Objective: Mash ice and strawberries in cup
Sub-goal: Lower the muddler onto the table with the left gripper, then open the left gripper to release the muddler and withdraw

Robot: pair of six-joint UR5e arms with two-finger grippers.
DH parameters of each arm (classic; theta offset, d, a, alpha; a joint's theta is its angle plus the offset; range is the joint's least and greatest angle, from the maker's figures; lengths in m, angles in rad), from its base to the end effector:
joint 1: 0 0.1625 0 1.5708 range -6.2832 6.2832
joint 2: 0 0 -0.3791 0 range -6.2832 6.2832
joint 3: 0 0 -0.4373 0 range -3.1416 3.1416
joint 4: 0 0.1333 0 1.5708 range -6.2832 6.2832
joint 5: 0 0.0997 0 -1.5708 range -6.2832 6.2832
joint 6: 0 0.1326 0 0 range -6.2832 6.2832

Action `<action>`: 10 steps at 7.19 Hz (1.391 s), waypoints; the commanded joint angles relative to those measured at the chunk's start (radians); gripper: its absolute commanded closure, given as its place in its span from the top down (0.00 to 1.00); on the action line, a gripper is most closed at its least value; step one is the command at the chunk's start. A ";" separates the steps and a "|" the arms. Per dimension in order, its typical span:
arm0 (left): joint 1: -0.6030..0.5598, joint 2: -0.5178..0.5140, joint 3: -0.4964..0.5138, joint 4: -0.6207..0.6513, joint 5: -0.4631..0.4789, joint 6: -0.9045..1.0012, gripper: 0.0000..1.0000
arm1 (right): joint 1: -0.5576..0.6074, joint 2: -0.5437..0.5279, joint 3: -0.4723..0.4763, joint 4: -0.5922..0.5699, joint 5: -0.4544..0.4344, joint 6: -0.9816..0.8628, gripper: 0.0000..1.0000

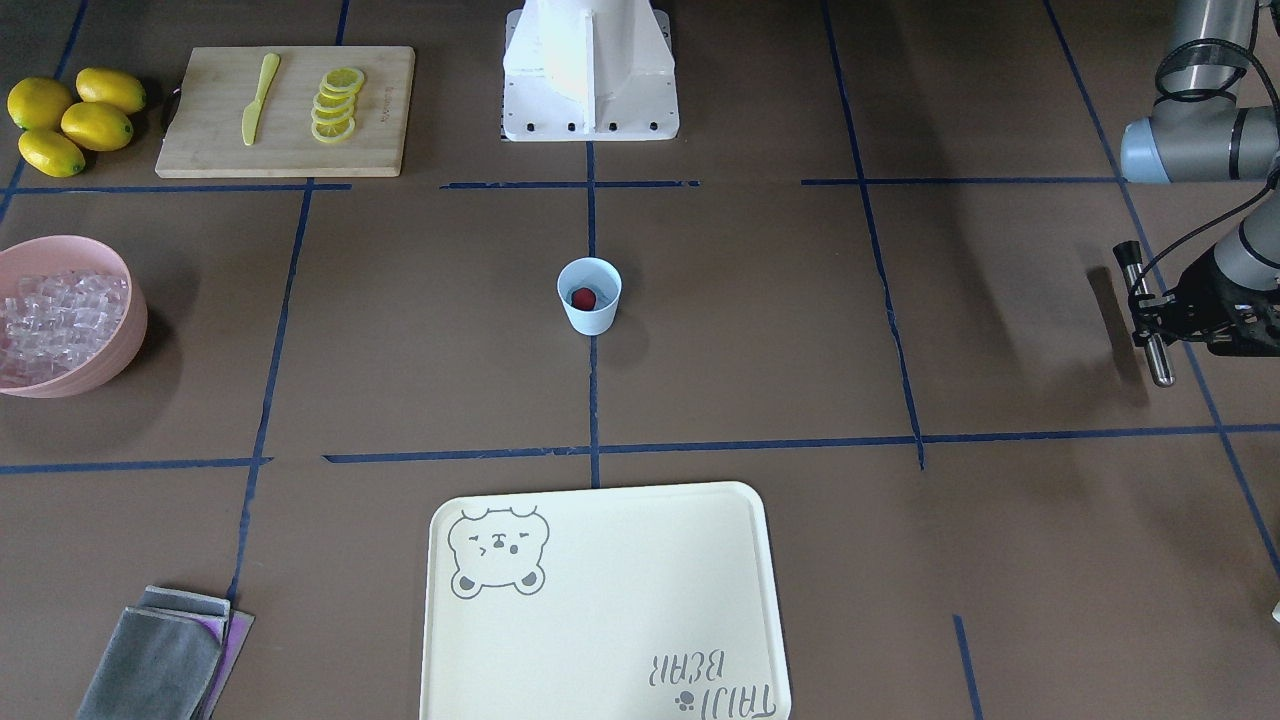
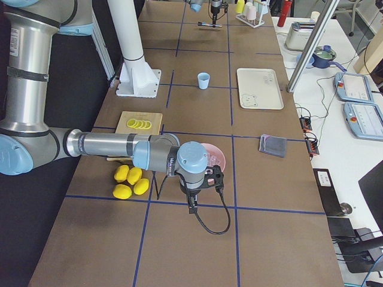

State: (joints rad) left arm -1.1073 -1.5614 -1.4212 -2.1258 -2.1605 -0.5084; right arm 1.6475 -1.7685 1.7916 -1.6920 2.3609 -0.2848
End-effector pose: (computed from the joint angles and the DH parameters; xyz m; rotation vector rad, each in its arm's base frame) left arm 0.1983 -0.5300 0.6740 0.0681 0.6938 0.0737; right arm 0.0737 -0.4485 0.6268 0.0505 -0.7941 -0.1583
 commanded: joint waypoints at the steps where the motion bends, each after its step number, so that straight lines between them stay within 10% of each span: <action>1: 0.004 0.000 0.027 -0.037 0.001 0.002 0.99 | 0.000 0.000 0.000 0.000 0.000 -0.001 0.99; 6: -0.049 -0.003 -0.063 -0.005 -0.125 0.177 1.00 | 0.000 0.000 0.009 0.000 0.000 0.007 0.99; 10: -0.417 -0.012 -0.281 0.670 -0.186 0.694 1.00 | 0.000 -0.002 0.012 0.000 0.000 0.007 0.99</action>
State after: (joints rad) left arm -1.4133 -1.5676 -1.6445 -1.6859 -2.3420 0.0264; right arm 1.6475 -1.7700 1.8035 -1.6920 2.3608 -0.2766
